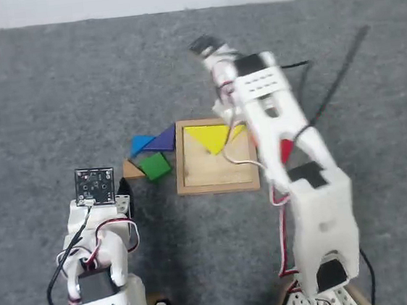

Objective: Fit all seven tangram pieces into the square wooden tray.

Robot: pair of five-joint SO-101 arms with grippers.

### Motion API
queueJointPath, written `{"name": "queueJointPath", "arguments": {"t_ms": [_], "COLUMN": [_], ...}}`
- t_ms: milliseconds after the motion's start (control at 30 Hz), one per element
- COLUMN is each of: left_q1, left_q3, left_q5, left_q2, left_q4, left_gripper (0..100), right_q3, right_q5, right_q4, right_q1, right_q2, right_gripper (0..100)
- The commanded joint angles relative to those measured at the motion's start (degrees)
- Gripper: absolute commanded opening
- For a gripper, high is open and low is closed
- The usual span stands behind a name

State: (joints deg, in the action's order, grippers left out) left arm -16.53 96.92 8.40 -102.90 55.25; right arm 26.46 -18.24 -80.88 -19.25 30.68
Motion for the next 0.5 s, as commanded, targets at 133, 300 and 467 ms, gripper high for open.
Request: {"name": "queueJointPath", "arguments": {"t_ms": [133,300,467], "left_q1": [0.0,0.0,0.0], "left_q3": [-0.4,-0.4,-0.4], "left_q5": [0.4,0.4,0.4], "left_q2": [0.3,0.3,0.3], "left_q4": [0.1,0.1,0.1], "left_gripper": [16,16,16], "right_q3": [-23.0,-37.8,-40.0], "right_q5": [1.5,5.0,10.8], "right_q4": [10.4,20.8,24.5], "right_q1": [5.5,9.0,10.7], "right_q2": [-16.5,-22.5,-22.1], "right_gripper": [28.1,28.3,28.4]}}
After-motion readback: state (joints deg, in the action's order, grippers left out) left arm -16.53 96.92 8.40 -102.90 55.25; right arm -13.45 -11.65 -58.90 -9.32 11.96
